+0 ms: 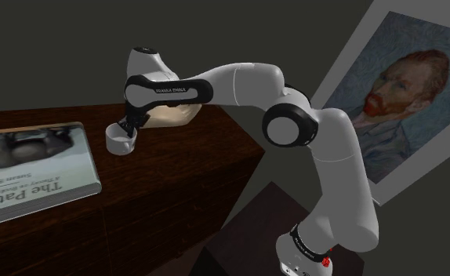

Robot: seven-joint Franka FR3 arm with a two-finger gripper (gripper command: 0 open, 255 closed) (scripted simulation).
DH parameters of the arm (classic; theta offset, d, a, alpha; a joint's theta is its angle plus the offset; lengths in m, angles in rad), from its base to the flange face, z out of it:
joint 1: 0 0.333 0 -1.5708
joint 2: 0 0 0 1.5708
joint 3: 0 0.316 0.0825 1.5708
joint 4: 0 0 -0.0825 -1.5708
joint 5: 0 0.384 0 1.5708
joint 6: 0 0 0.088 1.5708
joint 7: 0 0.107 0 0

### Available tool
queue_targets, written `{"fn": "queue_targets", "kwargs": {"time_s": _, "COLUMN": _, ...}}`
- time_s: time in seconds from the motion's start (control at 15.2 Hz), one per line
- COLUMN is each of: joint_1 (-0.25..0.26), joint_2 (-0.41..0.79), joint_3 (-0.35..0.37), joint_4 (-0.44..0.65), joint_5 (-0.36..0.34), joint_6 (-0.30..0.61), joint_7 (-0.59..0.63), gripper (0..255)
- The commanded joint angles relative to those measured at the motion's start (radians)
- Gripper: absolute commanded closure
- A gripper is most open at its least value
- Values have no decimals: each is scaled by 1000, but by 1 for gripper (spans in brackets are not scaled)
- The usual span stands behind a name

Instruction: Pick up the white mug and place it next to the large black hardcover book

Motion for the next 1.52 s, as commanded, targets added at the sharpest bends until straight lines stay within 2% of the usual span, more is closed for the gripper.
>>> {"fn": "queue_targets", "kwargs": {"time_s": 0.0, "joint_1": 0, "joint_2": 9, "joint_3": 0, "joint_4": -12, "joint_5": 0, "joint_6": 21, "joint_7": -1, "gripper": 255}}
{"fn": "queue_targets", "kwargs": {"time_s": 0.2, "joint_1": 0, "joint_2": 32, "joint_3": 0, "joint_4": -23, "joint_5": 0, "joint_6": 55, "joint_7": -2, "gripper": 255}}
{"fn": "queue_targets", "kwargs": {"time_s": 0.73, "joint_1": 0, "joint_2": 32, "joint_3": 0, "joint_4": -23, "joint_5": 0, "joint_6": 55, "joint_7": -2, "gripper": 255}}
{"fn": "queue_targets", "kwargs": {"time_s": 0.79, "joint_1": 0, "joint_2": 32, "joint_3": 0, "joint_4": -23, "joint_5": 0, "joint_6": 55, "joint_7": -2, "gripper": 0}}
{"fn": "queue_targets", "kwargs": {"time_s": 1.12, "joint_1": 0, "joint_2": 32, "joint_3": 0, "joint_4": -23, "joint_5": 0, "joint_6": 55, "joint_7": -2, "gripper": 0}}
{"fn": "queue_targets", "kwargs": {"time_s": 1.45, "joint_1": -3, "joint_2": -42, "joint_3": 0, "joint_4": -20, "joint_5": 1, "joint_6": -21, "joint_7": -2, "gripper": 0}}
